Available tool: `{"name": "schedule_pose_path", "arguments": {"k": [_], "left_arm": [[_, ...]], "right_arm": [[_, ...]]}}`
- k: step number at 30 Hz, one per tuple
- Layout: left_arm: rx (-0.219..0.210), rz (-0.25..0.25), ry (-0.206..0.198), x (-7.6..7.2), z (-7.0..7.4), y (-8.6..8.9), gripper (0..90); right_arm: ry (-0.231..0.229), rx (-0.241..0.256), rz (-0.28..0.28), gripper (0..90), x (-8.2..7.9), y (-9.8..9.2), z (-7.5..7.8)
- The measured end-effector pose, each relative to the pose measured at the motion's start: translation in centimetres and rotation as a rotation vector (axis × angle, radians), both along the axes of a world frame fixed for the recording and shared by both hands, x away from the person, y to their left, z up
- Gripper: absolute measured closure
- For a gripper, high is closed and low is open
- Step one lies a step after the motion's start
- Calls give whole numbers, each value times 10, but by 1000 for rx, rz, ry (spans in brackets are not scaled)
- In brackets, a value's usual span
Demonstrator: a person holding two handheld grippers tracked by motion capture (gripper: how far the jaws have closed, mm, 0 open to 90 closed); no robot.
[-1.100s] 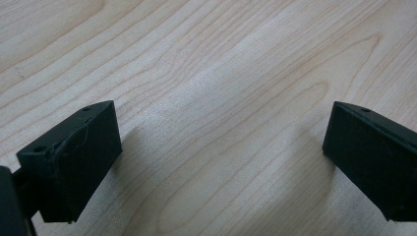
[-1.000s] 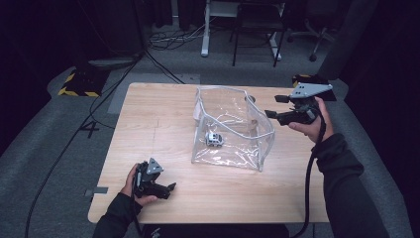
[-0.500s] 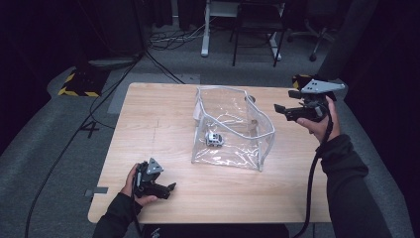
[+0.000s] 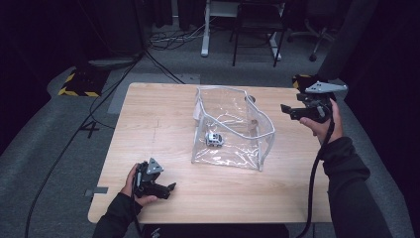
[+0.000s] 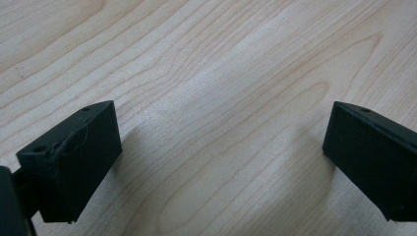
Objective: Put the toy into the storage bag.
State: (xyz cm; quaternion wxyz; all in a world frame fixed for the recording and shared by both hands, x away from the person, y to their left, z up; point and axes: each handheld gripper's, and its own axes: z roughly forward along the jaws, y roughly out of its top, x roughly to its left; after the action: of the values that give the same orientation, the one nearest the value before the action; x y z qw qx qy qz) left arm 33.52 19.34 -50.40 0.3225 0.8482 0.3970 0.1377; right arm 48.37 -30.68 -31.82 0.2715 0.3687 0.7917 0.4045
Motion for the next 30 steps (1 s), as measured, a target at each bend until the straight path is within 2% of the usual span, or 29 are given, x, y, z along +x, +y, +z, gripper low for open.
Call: {"name": "schedule_pose_path", "arguments": {"k": [21, 30], "left_arm": [[0, -2, -2, 0, 0, 0, 14], [0, -1, -2, 0, 0, 0, 14]], "right_arm": [[37, -39, 19, 232, -11, -5, -29], [51, -60, 26, 232, -22, -10, -45]]}}
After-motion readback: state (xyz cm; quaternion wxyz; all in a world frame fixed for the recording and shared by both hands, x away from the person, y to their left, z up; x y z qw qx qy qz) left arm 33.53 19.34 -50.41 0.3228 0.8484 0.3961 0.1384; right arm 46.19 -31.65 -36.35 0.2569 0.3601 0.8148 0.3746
